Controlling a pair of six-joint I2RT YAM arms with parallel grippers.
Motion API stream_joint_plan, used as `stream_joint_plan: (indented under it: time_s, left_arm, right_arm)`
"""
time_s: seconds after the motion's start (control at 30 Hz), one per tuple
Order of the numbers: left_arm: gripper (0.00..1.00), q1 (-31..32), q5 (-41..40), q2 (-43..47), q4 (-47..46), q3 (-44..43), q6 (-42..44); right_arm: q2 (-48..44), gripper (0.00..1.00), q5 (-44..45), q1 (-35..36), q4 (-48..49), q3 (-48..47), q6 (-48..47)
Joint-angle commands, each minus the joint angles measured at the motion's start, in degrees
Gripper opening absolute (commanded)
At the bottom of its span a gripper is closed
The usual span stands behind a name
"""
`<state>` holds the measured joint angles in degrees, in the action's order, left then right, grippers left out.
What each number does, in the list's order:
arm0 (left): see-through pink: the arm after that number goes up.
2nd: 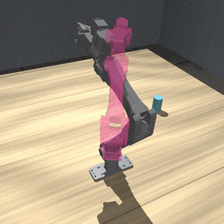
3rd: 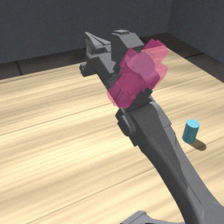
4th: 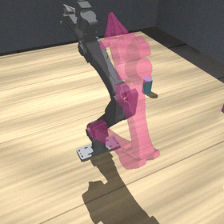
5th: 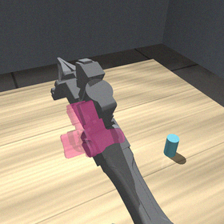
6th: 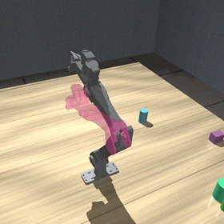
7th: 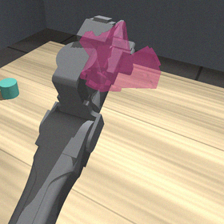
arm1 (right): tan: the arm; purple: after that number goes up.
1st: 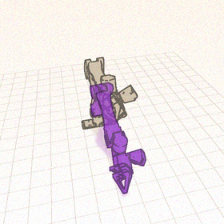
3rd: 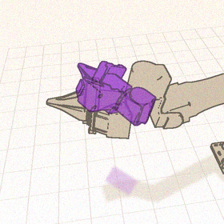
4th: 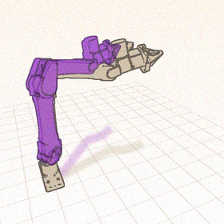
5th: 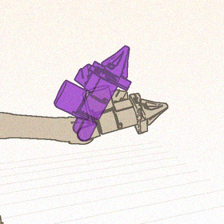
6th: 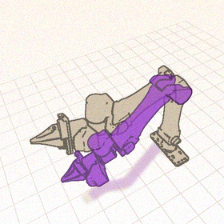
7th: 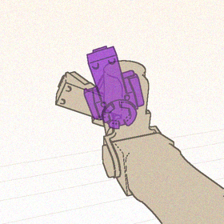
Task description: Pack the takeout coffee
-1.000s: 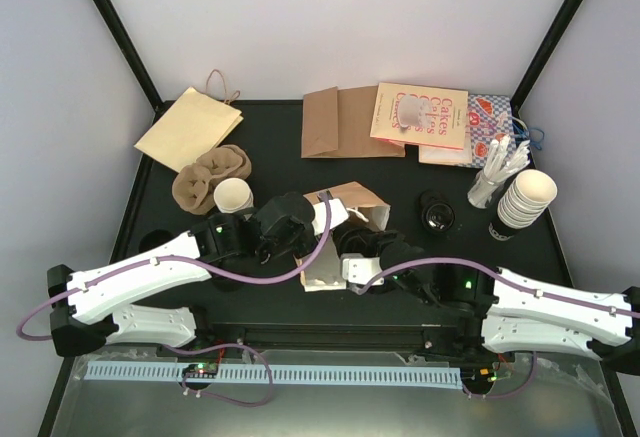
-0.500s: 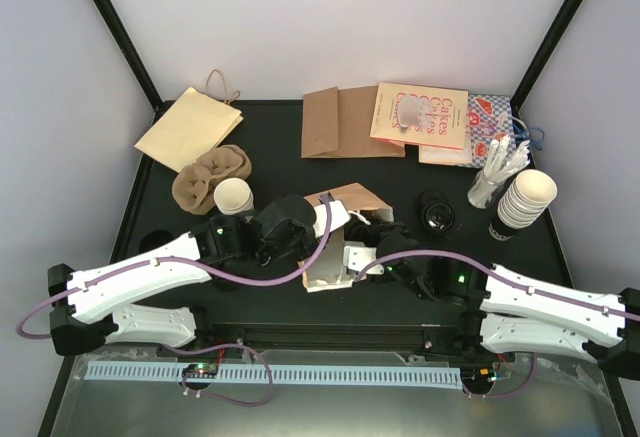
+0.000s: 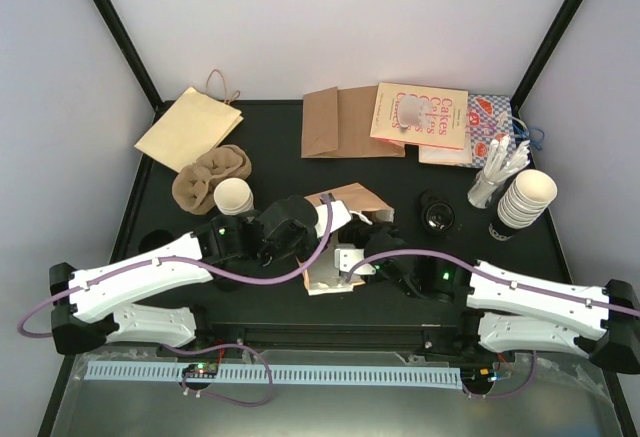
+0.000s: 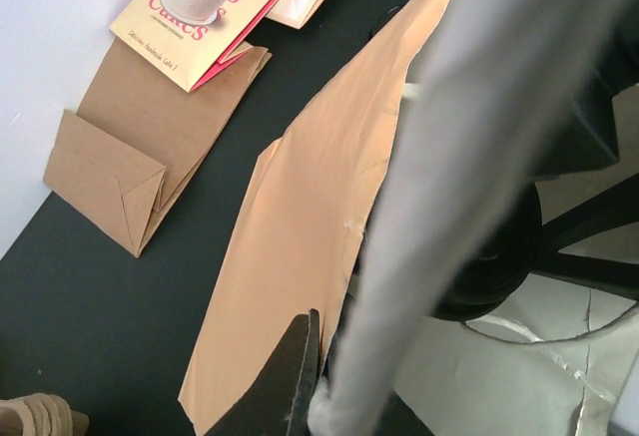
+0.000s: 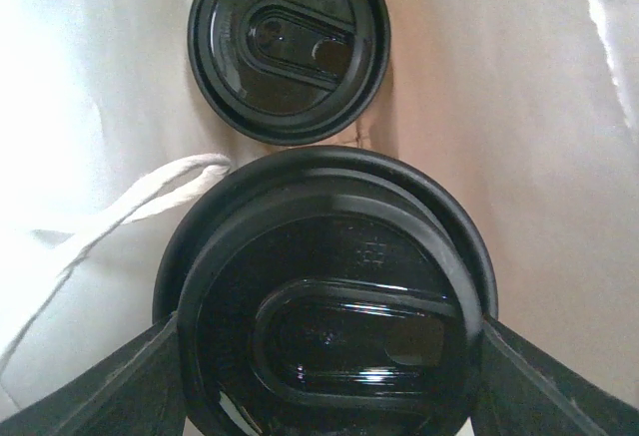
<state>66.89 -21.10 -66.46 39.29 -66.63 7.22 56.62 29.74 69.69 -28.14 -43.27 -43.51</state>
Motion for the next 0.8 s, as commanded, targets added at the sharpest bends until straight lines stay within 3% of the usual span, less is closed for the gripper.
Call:
stream_joint_plan:
  time_s: [0.0,0.5,0.77]
  left_arm:
    - [0.02,0.4,0.8,-0.9,-1.7,-3.0,-2.2]
    - [0.02,0.4,-0.1,-5.2,2.7,-8.6,-5.0]
    - [0.02,0.4,-0.5,-2.8,3.6,-7.3,-4.4]
  right_arm:
    - [0.9,0.53,-0.4,-0.3,1.9,-1.5,-1.0]
    - [2.6,0.54,-0.1,-0.4,-0.7,-3.6,-1.1]
    - [1.4,0.53,0.4,-4.7,-1.4,-1.3,-1.1]
